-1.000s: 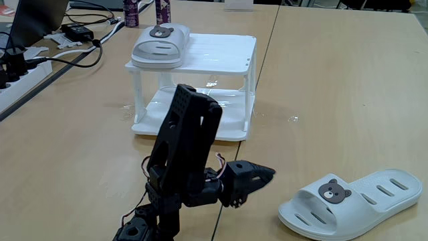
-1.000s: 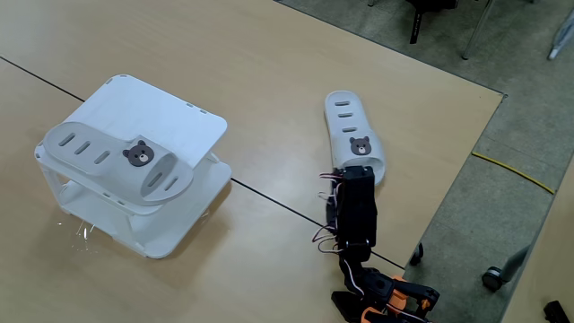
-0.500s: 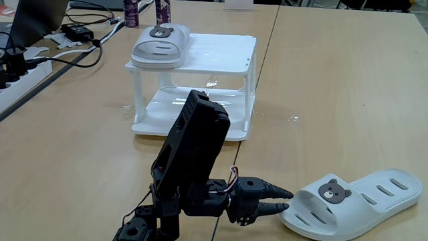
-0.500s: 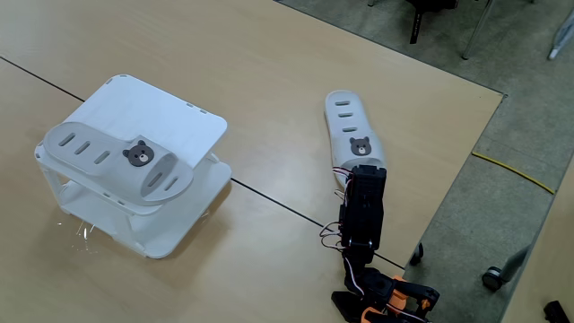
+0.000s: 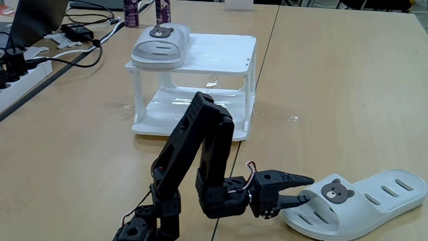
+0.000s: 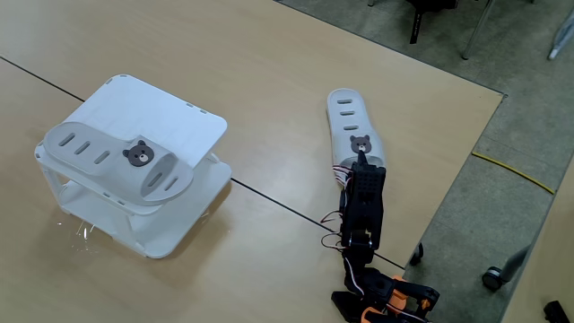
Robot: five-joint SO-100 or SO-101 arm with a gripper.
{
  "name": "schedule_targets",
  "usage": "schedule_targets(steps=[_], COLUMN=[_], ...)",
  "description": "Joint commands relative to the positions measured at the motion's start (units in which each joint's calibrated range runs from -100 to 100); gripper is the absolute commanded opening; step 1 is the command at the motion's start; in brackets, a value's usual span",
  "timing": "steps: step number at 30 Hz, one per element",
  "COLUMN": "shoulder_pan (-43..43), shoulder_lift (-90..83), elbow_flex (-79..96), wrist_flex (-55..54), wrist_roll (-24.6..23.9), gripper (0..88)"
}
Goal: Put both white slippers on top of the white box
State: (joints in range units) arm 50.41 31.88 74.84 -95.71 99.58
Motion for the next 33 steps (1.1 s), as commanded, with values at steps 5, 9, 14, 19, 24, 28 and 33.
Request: schedule_targets(steps=[5,9,14,19,24,28,33], shoulder_pan=[-0.74,-0.74,-0.74,-0.74,-1.15,-2.88,-2.88], shoulder_lift=[4.26,4.26,4.26,4.26,4.18,4.18,0.22], elbow_flex=[-16.97,-26.8,-34.92,-35.83,-35.1,-35.19,-39.61], wrist_flex=[7.44,16.5,25.22,27.72,27.8,27.8,30.48], wrist_roll=[0.42,0.42,0.42,0.42,0.42,0.42,0.42], gripper=[18.5,18.5,18.5,17.9,1.1,0.7,0.7])
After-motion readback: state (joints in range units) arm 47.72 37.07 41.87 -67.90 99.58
